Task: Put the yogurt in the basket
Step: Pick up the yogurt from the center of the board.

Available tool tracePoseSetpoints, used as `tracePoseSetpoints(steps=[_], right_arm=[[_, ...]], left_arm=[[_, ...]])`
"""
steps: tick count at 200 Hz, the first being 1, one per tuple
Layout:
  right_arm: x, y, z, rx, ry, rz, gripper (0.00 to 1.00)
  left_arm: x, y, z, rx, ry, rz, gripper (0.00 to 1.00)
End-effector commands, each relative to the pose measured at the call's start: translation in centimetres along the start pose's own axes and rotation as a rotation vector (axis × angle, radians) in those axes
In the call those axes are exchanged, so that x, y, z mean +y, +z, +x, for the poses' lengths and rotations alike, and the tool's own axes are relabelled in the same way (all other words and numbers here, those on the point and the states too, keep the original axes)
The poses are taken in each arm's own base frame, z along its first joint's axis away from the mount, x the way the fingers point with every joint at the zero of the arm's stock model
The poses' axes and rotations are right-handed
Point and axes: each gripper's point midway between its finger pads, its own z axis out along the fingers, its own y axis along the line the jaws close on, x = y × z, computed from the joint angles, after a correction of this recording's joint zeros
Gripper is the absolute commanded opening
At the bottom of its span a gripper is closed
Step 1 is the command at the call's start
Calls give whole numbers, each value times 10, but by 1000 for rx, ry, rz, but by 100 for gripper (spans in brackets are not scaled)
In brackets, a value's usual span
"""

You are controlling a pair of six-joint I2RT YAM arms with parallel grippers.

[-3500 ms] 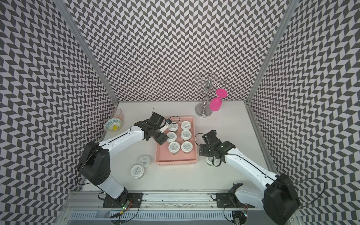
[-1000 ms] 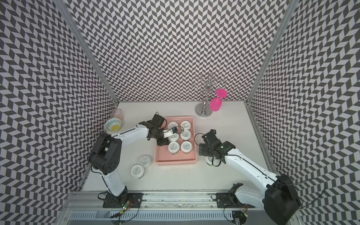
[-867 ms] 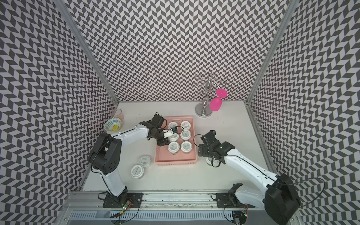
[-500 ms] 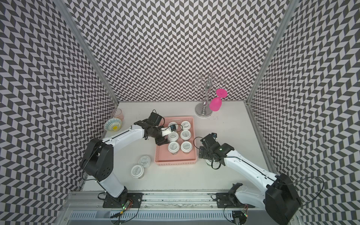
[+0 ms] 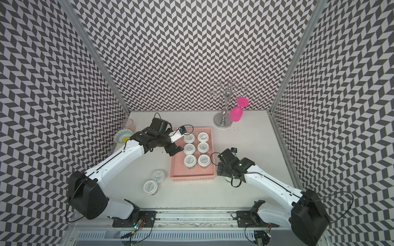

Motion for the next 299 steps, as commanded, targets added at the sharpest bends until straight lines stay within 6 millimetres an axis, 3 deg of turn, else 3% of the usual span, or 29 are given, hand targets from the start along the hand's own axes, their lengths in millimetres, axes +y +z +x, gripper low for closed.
tracePoseSetpoints(steps=[1, 55, 148, 299], right_arm=[[-5, -1, 8, 4, 14, 15, 100], [-9, -2, 25, 31, 22, 9, 100], [-10, -1, 21, 13, 6, 27, 93], [-11, 1, 20, 13, -3, 37, 80]], left_arm=[[25, -19, -19, -78, -136, -129, 99], [45, -19, -6, -81, -267, -199, 100], [73, -33, 4, -105, -345, -234, 100], [81, -39, 8, -122, -371, -235, 99]])
